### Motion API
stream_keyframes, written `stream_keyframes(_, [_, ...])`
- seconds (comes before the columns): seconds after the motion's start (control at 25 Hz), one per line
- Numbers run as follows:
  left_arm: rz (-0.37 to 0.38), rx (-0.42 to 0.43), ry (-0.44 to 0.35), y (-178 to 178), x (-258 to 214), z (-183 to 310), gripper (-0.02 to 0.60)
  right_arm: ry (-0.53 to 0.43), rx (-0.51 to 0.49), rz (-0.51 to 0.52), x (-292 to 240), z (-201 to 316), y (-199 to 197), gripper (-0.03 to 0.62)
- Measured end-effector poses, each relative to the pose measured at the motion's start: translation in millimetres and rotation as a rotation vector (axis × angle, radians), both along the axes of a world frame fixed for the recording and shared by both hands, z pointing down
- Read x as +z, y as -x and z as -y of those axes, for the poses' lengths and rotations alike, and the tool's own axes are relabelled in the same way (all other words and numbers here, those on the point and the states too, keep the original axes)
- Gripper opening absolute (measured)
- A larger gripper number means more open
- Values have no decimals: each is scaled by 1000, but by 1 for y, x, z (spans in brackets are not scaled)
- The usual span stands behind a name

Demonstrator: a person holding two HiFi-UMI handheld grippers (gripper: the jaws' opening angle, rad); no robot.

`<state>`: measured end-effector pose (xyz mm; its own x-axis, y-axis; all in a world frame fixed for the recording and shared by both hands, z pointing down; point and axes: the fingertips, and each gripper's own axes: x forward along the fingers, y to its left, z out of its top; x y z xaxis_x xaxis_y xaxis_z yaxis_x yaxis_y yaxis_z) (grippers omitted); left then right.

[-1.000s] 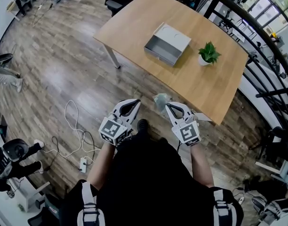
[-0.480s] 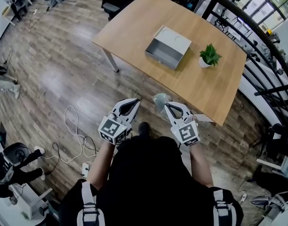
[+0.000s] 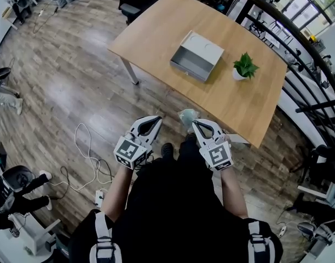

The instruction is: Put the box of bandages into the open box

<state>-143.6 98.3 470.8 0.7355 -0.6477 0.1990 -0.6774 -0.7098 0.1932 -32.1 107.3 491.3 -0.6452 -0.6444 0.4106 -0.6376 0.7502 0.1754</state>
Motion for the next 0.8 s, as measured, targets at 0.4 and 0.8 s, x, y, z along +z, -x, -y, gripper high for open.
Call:
stream_keyframes(0.4, [24,-40,-3,1,-4,17,25,-13,-12,18,-3,30,-9,25])
stream_keyframes(0.8, [45,-40,-14,-27,-12,59,25,-10,5,24,-4,80,-44,25])
